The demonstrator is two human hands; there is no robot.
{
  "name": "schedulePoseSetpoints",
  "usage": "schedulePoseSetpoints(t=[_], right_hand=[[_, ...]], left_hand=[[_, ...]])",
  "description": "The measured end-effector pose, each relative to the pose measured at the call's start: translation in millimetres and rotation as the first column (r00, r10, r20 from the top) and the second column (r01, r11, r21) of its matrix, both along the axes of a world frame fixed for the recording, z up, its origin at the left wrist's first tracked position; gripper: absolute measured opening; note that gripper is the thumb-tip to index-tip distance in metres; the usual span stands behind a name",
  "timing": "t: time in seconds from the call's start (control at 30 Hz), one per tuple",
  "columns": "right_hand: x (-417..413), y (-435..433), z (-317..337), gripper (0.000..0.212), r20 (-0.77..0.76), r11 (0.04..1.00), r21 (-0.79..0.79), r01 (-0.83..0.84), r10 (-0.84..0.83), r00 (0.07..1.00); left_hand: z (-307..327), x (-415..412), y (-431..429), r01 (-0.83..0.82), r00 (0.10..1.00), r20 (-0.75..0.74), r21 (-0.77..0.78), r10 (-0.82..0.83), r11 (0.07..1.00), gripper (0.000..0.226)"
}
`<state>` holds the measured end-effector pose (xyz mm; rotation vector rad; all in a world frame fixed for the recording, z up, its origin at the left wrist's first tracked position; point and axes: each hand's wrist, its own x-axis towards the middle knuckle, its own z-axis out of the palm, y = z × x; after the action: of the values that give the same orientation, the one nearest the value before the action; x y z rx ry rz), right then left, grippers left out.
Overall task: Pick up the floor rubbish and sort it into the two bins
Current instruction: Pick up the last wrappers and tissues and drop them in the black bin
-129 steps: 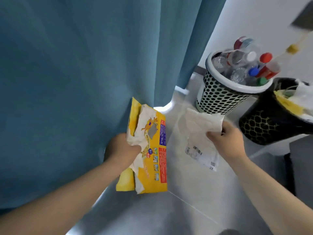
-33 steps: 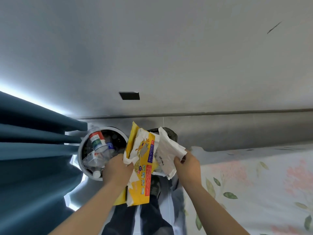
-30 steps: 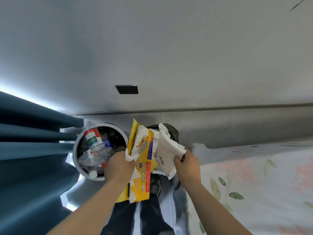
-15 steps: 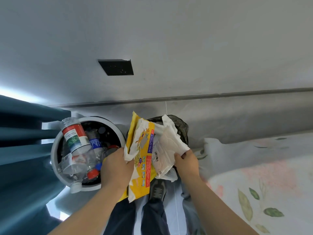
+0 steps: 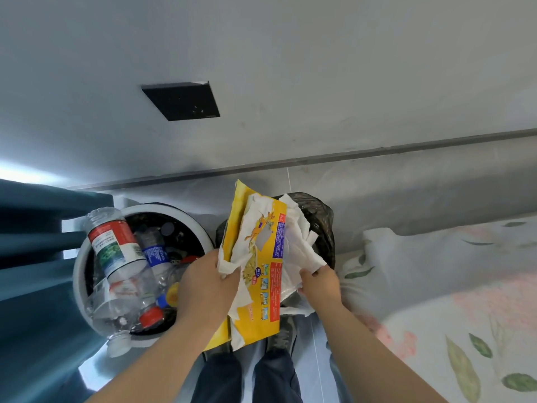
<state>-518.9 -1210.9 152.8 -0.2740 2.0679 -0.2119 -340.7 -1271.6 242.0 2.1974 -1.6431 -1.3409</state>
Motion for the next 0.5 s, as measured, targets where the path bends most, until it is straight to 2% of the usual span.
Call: schedulePoseSetpoints(t=[0.1,0.17,0.27,0.33,0.37,0.43,0.5], right_hand=[[-5,2,-5,0.021,-0.011,1.0,0.024,0.0,0.0,1.0],[-9,3,-6,0.028,-0.02,0.999,0.037,0.023,-0.022,1.0],[-13,3,1,0.039,-0.038,0.998,0.046,0.048,-0.046,0.998],[-12,3,11,0.047,-0.051,0.999,0.017,0.027,-0.026,0.998],[-11,4,17,0.054,-0.073,1.0,-0.002,-0.03,0.03,0.997],[-9,8,28,0.07,-0.139,0.96,-0.057,-0.275,0.265,0.954],[-9,10,33,0.071,-0.185,0.826,-0.11,-0.553,0.53,0.828]], left_hand=[[-17,-6,2,0.006,1.0,0.011,0.041,-0.006,0.999,0.007],[-29,-11,4,0.058,0.996,0.069,0.057,-0.062,0.997,0.008],[-45,-20,7,0.157,0.977,0.136,0.069,-0.166,0.985,0.022],[-56,-24,9,0.259,0.941,0.198,0.094,-0.273,0.961,0.02],[-61,-26,8,0.314,0.912,0.239,0.112,-0.332,0.943,0.015],[-67,-29,6,0.374,0.868,0.295,0.142,-0.399,0.917,0.009],[-73,-33,3,0.414,0.835,0.319,0.172,-0.448,0.894,0.01]])
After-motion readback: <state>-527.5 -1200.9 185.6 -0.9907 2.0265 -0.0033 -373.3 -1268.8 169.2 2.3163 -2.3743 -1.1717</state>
